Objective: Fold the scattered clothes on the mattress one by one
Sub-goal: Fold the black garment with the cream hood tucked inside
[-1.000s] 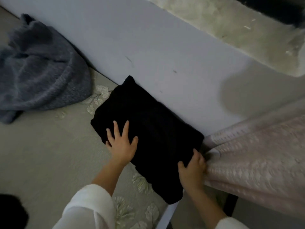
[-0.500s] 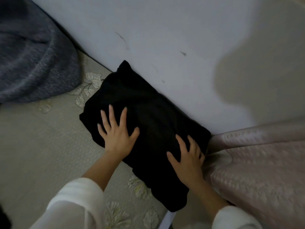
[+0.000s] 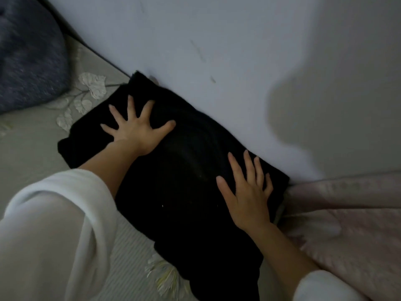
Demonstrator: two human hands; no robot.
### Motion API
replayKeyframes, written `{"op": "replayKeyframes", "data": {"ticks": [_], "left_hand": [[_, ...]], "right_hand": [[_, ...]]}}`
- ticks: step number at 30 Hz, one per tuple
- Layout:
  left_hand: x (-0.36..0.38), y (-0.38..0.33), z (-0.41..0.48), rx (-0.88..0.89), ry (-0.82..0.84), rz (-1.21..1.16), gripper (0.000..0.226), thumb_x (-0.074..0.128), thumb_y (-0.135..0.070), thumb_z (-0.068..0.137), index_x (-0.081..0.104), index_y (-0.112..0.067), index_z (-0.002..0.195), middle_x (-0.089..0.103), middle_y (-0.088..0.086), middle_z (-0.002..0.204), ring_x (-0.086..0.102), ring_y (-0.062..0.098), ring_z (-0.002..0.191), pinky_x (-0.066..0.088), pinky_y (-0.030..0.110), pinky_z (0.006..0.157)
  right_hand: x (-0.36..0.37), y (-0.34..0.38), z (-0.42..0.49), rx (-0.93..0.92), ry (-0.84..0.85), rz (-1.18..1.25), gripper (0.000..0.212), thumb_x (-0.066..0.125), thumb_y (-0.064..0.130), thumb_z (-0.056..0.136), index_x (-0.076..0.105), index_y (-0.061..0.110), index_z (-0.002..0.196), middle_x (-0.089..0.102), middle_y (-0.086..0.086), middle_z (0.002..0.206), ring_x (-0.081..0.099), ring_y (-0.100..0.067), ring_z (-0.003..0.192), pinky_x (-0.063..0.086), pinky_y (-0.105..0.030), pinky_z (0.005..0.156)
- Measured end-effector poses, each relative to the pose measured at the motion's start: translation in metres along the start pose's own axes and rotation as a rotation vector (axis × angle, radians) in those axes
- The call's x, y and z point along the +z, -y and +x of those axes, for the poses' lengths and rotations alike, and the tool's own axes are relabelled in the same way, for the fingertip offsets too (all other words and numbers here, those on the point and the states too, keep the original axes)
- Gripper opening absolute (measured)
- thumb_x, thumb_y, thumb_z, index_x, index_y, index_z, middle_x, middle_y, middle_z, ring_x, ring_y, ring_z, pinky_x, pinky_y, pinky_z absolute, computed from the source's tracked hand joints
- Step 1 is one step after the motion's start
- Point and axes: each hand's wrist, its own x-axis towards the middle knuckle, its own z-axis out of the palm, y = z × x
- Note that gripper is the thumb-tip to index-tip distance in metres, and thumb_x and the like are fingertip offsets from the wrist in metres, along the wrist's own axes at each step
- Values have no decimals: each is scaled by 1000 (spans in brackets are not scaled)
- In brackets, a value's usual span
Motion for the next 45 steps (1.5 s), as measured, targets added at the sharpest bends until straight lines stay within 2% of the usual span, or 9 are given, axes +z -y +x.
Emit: {"op": "replayKeyframes", "data": {"ticks": [4,8,14,19,23,27,33,40,45], "left_hand": [[3,10,-36,79,-104,-70,74,33,-71,87,11,-38,150,-2,2,161,-10,29,147,-3,58,114],[35,19,-138,146,-293,-168,62,33,-54,96,21,-27,151,10,6,160,-2,23,148,-1,46,117],[83,10,-236,153,-220,-305,67,28,-61,89,14,-37,150,-8,1,161,-22,19,144,-4,52,114],[76,22,-227,175,-177,-106,67,27,-62,91,10,-36,151,-9,2,161,-23,25,144,-2,66,108],[71,25,-228,176,-129,-97,71,28,-62,91,1,-35,151,-16,0,159,-25,24,143,-3,62,112],[92,32,-253,262,-159,-191,71,26,-60,92,-8,-37,150,-22,1,158,-23,24,144,0,51,115],[108,51,-276,225,-125,-337,70,20,-59,91,-30,-47,139,-42,-7,146,-23,17,143,3,41,118],[90,147,-314,-100,-222,-425,71,37,-42,99,-11,-30,150,-17,6,158,-7,23,147,4,36,119],[88,250,-377,-333,-256,-441,70,45,-33,97,5,-21,153,-6,13,159,0,30,147,1,31,116]], "right_hand": [[-11,-10,-15,75,-209,294,64,30,58,86,43,27,140,32,4,153,24,-12,140,12,-26,110],[-20,-32,-60,285,-416,392,61,48,49,80,52,4,121,48,-13,125,48,-28,115,39,-39,102],[-12,-23,-128,515,-55,611,43,45,33,99,56,-4,81,60,-17,73,56,-22,66,40,-26,58],[-24,-35,-114,655,-365,600,36,34,26,104,59,4,91,61,-14,90,56,-26,88,43,-33,84],[-13,-31,-99,746,-191,517,38,34,23,103,57,-7,112,59,-26,115,56,-38,108,42,-38,91],[-19,-1,-116,419,-385,260,45,49,11,94,39,3,137,37,-18,144,34,-30,133,26,-39,108],[-6,39,-134,-77,-140,-9,60,37,23,89,29,14,147,18,-3,159,5,-16,147,-1,-40,117],[33,140,-149,-462,95,-29,57,38,24,89,35,10,144,26,-5,156,12,-15,146,1,-36,118],[93,208,-193,-627,289,-151,60,37,28,72,57,2,123,58,-17,129,54,-32,122,34,-41,107]]}}
